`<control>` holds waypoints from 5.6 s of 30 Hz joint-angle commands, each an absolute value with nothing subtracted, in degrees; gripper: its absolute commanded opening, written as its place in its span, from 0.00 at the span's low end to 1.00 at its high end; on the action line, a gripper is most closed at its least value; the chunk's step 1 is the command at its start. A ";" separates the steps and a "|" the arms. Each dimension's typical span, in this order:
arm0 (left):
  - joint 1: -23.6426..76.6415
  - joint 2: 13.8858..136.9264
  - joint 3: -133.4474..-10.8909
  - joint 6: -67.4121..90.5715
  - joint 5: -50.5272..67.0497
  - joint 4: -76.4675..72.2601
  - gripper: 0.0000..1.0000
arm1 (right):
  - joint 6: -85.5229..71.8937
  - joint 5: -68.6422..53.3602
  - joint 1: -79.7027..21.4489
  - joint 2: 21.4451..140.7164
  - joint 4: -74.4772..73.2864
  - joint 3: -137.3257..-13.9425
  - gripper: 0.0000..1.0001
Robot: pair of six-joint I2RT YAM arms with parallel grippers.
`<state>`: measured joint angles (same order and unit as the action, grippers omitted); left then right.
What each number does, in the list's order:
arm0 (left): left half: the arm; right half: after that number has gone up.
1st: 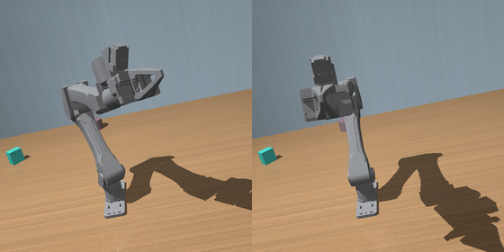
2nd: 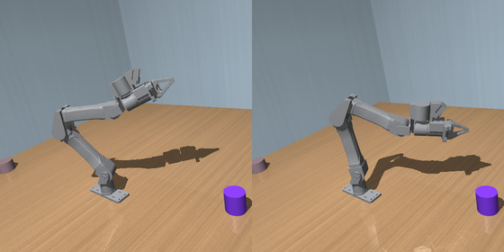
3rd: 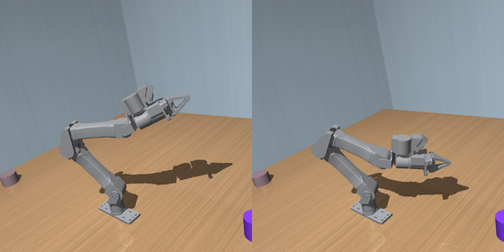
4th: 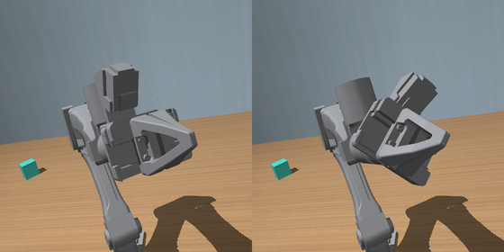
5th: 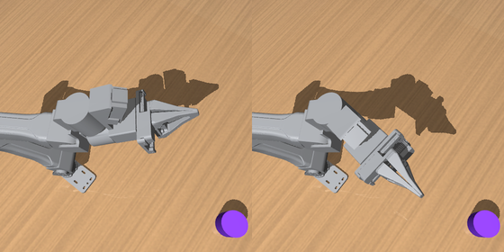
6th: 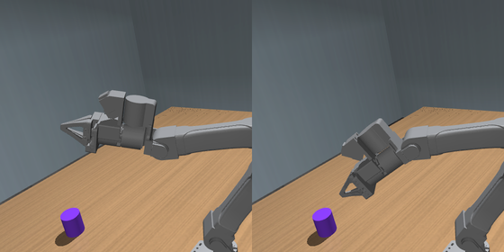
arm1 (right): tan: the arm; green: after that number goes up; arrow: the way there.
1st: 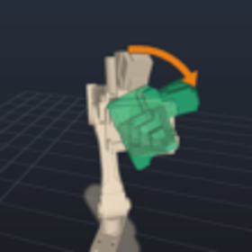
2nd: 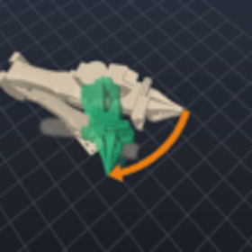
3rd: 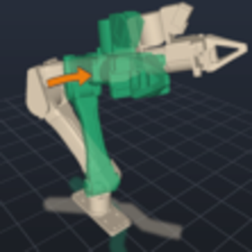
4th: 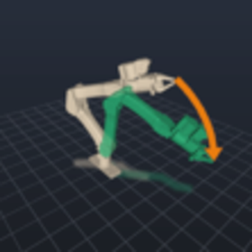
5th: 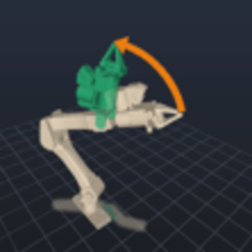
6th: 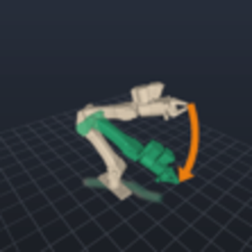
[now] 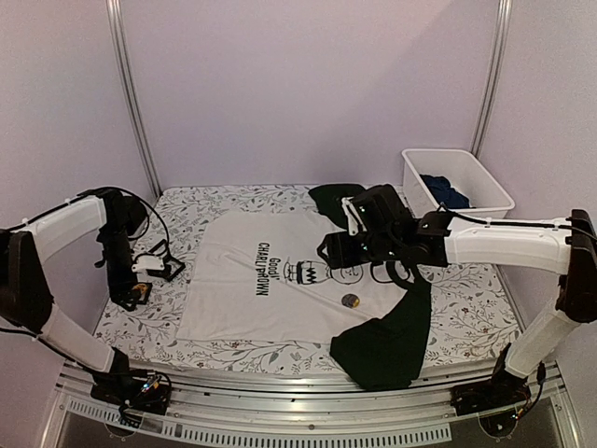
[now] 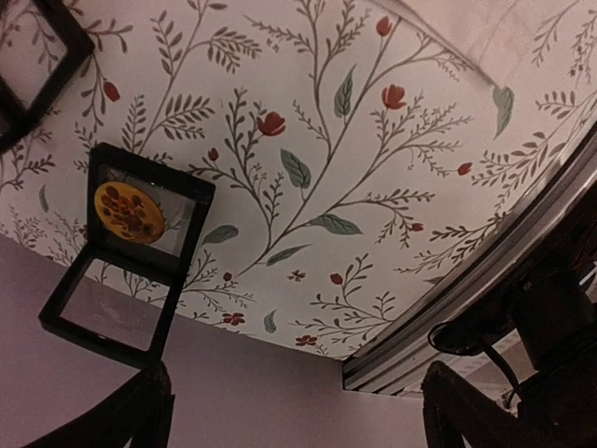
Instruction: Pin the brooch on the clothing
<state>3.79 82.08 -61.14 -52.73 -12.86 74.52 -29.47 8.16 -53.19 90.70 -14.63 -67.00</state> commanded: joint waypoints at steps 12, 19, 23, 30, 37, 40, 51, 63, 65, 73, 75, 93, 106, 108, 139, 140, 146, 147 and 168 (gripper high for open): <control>-8.06 98.70 -66.80 -92.50 -4.82 58.48 0.84 | -19.73 6.80 -52.62 94.48 -10.01 -66.37 0.68; -9.70 102.78 -67.56 -92.93 -3.26 54.31 0.84 | -20.30 5.70 -52.60 95.00 -10.75 -67.38 0.68; -10.24 104.63 -66.20 -93.49 -4.82 54.80 0.83 | -20.56 5.41 -52.60 95.65 -10.64 -67.71 0.67; -10.20 101.89 -60.16 -93.24 -2.80 48.42 0.72 | -19.84 3.07 -52.62 97.66 -10.78 -69.20 0.67; -10.24 101.57 -57.44 -92.50 -4.03 46.13 0.50 | -19.35 1.08 -52.60 98.13 -10.44 -69.32 0.67; -10.28 101.44 -57.81 -91.96 -3.56 47.30 0.43 | -19.27 0.90 -52.67 98.26 -10.84 -69.27 0.67; -10.20 97.96 -60.57 -89.96 -0.98 51.98 0.34 | -19.63 0.66 -52.71 99.35 -11.07 -69.58 0.67; -7.60 89.21 -66.87 -77.87 8.91 63.99 0.34 | -14.59 -5.09 -52.97 89.68 -1.16 -60.82 0.67; -4.05 85.64 -67.69 -72.40 13.60 67.64 0.34 | -8.76 -9.62 -53.10 84.57 6.71 -55.35 0.67; 20.09 78.65 -70.01 -61.61 34.85 75.93 0.37 | 29.40 -26.99 -54.42 72.97 12.36 -51.45 0.69; 27.15 78.91 -71.77 -59.76 36.09 76.32 0.37 | 36.48 -29.10 -55.77 73.90 6.27 -54.99 0.68; 51.37 87.97 -82.16 -63.05 39.17 83.94 0.37 | 63.94 -14.31 -75.29 86.06 -2.24 -65.31 0.51; 54.11 89.77 -82.98 -61.74 37.25 82.27 0.36 | 65.00 -10.79 -75.52 94.97 -3.25 -72.05 0.26; 54.29 89.91 -82.99 -61.74 37.09 82.31 0.36 | 64.47 -10.83 -75.57 95.46 -3.38 -72.83 0.22; 53.27 89.38 -83.02 -62.08 41.48 79.21 0.31 | 57.40 -7.06 -75.58 96.10 13.21 -68.05 0.17; 53.23 89.46 -82.97 -62.31 41.68 79.31 0.31 | 56.95 -6.82 -75.55 95.35 13.89 -67.43 0.17; 53.17 90.24 -83.76 -62.48 42.93 79.54 0.30 | 56.37 -6.48 -75.70 94.72 14.02 -66.45 0.18; 53.17 90.23 -83.96 -62.49 43.24 79.58 0.30 | 56.90 -6.53 -75.73 94.95 13.75 -66.52 0.18; 49.85 86.26 -84.90 -58.17 38.97 76.58 0.95 | 53.77 -5.32 -75.06 95.49 5.71 -69.83 0.00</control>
